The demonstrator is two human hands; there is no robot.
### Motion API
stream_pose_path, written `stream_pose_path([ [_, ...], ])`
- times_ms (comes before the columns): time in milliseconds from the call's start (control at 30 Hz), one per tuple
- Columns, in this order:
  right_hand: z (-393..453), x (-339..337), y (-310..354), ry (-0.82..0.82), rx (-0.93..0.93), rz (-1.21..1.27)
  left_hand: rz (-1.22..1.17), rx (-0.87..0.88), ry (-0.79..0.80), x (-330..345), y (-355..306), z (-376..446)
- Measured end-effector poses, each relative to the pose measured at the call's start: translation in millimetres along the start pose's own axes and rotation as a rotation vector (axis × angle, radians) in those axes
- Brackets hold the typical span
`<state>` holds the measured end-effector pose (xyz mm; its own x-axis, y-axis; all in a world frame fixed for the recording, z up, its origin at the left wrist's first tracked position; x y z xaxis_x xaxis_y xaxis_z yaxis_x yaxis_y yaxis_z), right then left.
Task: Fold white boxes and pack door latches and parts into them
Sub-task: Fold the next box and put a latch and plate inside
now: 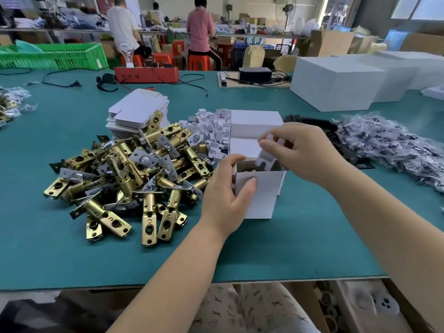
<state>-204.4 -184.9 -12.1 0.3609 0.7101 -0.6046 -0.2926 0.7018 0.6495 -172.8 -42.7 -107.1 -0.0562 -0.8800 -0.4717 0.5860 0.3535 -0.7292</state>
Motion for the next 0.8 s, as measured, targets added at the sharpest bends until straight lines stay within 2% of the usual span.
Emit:
stream_pose_path([
  [167,-3,-3,8,0.003,-0.002,-0.161,0.001,0.008,-0.004,0,0,0],
  [300,-7,0,11,0.018,0.029,-0.136,0.008,0.008,0.009,1,1,0],
  [400,-6,0,11,0.107,0.076,-0.025,0.003,0.001,0.025,-1,-1,-1],
  [500,-10,7,6,0.202,0.1,-0.139,-0.004,0.003,0.044,-2,-2,-2],
  [600,-13,4,5,0.111,0.102,-0.095,-0.001,0.005,0.054,-2,-4,-2],
  [700,-14,4,4,0.094,0.042,-0.164,0.006,0.007,0.054,-1,-4,-2],
  [800,-14,0,-6,-0.059,0.012,0.007,0.007,0.001,0.047,-1,-4,-1],
])
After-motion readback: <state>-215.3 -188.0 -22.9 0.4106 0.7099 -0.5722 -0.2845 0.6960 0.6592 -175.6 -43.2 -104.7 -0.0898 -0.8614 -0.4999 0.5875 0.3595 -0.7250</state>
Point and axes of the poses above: each hand's wrist, its own z-axis towards the middle knuckle, its own x-axis out of the palm, y = z × x, the point moved 5 cm from there along z, towards the middle knuckle, and after that the axes turned 15 degrees about z, right-handed, at the moved point
